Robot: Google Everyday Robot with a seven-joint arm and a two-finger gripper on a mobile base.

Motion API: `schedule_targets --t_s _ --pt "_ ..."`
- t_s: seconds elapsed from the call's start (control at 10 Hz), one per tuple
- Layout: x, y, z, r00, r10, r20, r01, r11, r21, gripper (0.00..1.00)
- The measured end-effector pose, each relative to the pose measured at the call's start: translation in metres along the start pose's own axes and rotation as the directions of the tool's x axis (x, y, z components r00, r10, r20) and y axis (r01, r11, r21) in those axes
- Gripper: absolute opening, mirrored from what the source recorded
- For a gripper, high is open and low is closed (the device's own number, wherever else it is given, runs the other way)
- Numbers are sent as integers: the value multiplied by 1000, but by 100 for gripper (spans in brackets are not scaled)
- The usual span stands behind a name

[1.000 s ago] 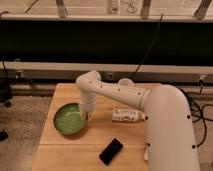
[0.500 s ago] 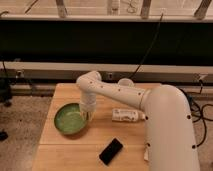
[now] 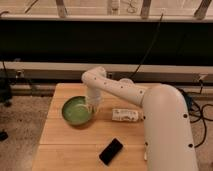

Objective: Drag the ceramic bowl in a circle

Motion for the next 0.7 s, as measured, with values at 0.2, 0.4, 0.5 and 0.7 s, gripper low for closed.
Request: schedule_targets --t_s 0.2,0.4,0.5,0.7 --pt "-2 9 -9 998 52 -34 -52 999 -6 1" --pt "-18 20 -15 995 88 -48 -89 996 -14 1" --pt "-34 28 -16 994 102 -47 -103 995 -16 1" --pt "-61 36 -14 995 96 -32 -96 995 -12 1"
